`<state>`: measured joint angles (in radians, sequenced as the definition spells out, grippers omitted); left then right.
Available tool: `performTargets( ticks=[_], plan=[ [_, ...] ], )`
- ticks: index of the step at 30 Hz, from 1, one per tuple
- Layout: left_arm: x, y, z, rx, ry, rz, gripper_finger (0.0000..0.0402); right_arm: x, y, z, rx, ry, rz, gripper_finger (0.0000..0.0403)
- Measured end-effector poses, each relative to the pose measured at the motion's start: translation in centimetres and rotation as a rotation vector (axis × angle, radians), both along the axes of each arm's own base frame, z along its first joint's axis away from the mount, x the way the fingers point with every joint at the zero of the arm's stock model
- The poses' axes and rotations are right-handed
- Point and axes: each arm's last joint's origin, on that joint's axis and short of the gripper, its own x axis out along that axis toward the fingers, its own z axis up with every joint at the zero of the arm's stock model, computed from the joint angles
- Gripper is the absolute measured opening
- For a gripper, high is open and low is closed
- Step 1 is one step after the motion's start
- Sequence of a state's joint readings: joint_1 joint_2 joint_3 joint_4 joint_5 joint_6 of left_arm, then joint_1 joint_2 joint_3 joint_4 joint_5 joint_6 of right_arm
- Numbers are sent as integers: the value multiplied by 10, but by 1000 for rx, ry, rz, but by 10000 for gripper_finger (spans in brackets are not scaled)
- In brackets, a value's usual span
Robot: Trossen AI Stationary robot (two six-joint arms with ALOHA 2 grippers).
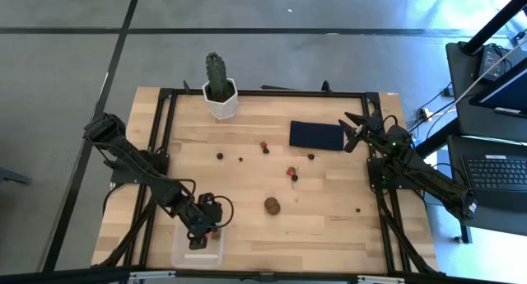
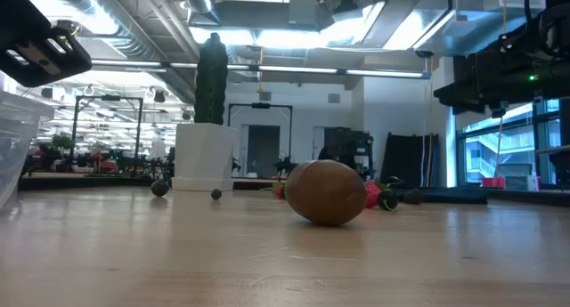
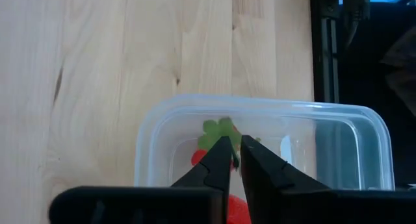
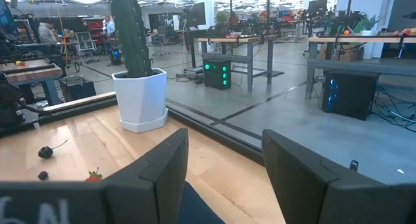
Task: Pick and placing Produce into tupperware
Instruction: Put the strawberry in the transparent bin, then put the black cherry in the transparent bin
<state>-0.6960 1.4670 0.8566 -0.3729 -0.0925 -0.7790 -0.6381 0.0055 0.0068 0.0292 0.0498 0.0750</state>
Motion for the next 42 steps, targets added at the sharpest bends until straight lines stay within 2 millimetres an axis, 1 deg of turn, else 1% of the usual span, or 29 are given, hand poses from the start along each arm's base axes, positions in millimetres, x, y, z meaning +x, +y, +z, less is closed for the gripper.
performTargets(
  ticks=[7,15,19,22,25,29,36,42],
  plan=[
    [0,0,0,-1,1,2,70,0,0,0,0,0,0,198],
    [2,3,1,-9,2,15,134,0,0,0,0,0,0,198],
    [4,10,9,-43,-3,23,154,0,0,0,0,0,0,198],
    [3,15,22,-70,-41,32,162,0,0,0,0,0,0,198],
    [1,25,30,-60,-57,59,167,0,0,0,-1,1,0,198],
    [-1,42,36,43,-76,88,167,0,0,0,-3,3,0,198],
    [4,79,38,231,-95,306,168,0,0,0,-3,3,0,198],
    [14,113,38,306,-94,473,181,0,0,0,-3,3,0,198]
  ],
)
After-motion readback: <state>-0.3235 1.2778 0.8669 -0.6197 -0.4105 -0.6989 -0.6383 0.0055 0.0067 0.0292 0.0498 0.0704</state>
